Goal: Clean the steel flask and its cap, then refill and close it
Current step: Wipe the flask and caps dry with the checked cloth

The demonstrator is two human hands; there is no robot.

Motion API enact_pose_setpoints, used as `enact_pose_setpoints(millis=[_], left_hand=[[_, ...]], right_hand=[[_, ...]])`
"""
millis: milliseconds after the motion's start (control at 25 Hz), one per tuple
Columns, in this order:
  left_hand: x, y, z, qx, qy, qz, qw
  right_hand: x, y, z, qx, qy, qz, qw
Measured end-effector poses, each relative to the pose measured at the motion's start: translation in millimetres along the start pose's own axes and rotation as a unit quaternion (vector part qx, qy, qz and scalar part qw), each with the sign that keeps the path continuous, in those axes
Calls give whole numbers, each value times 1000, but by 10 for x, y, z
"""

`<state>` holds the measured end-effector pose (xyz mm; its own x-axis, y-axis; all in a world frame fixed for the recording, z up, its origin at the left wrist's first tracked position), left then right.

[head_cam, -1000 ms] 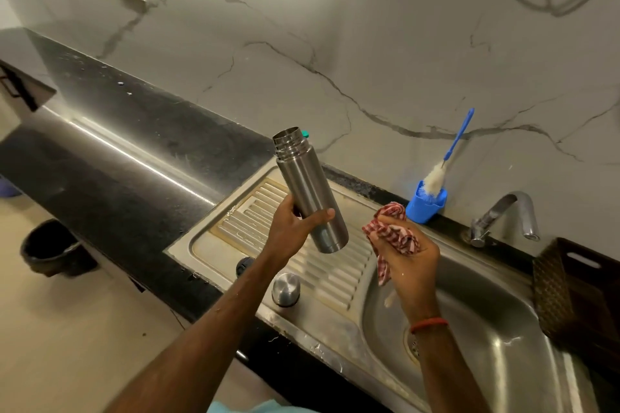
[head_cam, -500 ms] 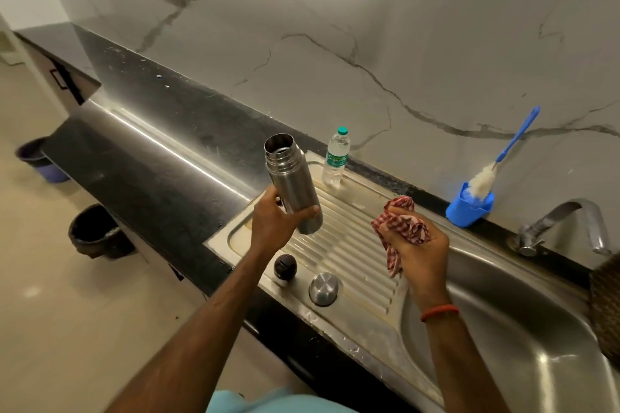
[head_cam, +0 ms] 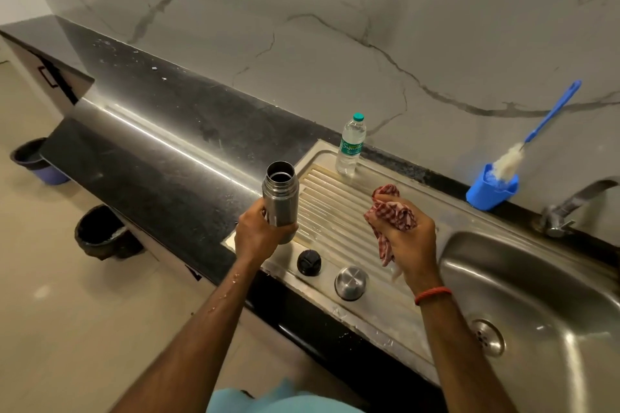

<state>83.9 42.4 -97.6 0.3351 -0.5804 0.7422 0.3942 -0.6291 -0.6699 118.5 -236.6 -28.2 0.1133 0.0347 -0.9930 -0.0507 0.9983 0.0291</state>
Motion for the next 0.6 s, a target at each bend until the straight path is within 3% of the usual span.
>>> enact_pose_setpoints(millis=[160, 400, 600], left_hand=[[-132, 72, 60, -8, -12, 12, 1000], [-220, 122, 34, -16, -2, -14, 1000], [-272, 140, 17, -16, 6, -56, 998]], right_hand=[[17, 40, 0, -47, 11, 13, 999], [42, -6, 54, 14, 42, 58, 997], [107, -64, 56, 14, 67, 40, 997]])
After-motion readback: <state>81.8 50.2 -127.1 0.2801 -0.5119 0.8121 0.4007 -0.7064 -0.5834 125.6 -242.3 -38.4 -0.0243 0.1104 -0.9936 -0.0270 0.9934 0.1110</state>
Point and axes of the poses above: each hand's wrist, its own z-axis towards the middle knuckle, its own y-axis out of the palm, x = y × z, the point moved 4 cm from there along z, towards the middle knuckle, and after that the axes turned 8 degrees about z, right-handed, at the moved point
